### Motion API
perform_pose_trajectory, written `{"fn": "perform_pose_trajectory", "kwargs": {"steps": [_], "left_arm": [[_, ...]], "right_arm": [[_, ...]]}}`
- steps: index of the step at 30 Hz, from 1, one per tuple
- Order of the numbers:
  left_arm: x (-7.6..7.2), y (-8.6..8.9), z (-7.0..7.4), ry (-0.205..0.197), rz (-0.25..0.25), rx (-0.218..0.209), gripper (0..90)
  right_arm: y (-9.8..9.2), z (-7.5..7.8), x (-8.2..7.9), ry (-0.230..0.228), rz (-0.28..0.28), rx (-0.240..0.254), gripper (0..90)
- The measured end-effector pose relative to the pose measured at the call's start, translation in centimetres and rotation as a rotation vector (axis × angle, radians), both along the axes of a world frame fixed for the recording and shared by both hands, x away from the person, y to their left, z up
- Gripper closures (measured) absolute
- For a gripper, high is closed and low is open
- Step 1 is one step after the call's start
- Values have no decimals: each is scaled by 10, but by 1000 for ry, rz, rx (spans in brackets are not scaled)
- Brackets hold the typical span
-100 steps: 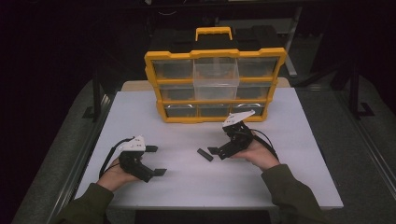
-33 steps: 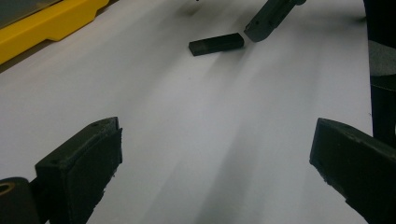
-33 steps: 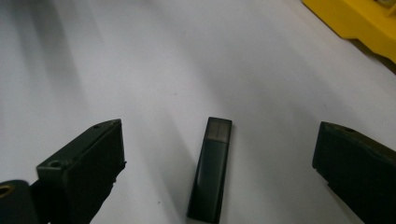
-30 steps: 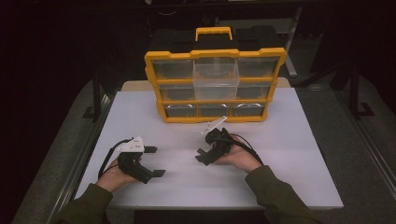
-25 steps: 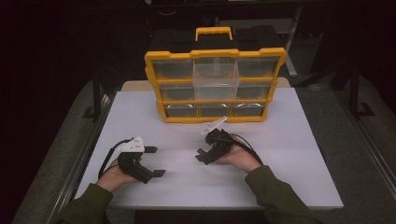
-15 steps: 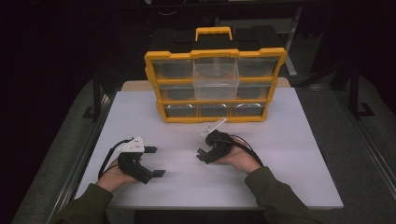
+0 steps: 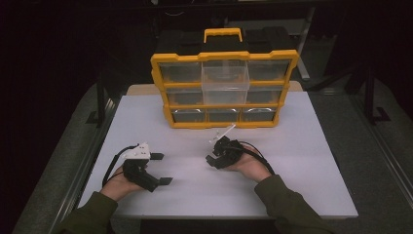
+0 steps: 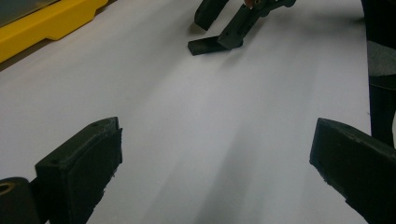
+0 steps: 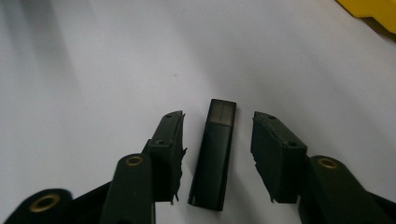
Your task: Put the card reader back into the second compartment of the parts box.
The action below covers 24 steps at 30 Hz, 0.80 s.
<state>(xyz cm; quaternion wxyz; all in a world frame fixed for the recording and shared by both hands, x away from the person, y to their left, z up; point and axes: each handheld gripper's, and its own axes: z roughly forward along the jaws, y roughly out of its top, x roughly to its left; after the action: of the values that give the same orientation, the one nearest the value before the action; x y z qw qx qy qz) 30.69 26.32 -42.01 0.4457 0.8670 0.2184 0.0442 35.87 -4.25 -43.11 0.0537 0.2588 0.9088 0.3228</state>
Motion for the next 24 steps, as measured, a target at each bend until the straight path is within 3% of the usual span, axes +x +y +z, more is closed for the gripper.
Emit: {"fn": "perform_pose_trajectory", "kwargs": {"steps": [10,24], "left_arm": [[0,0,0,1,-1,-1,19],[0,0,0,2,-2,0,19]], "right_arm": [[1,-3,0,20,2,-20,649],[3,-5,-1,6,4,-43,695]]}}
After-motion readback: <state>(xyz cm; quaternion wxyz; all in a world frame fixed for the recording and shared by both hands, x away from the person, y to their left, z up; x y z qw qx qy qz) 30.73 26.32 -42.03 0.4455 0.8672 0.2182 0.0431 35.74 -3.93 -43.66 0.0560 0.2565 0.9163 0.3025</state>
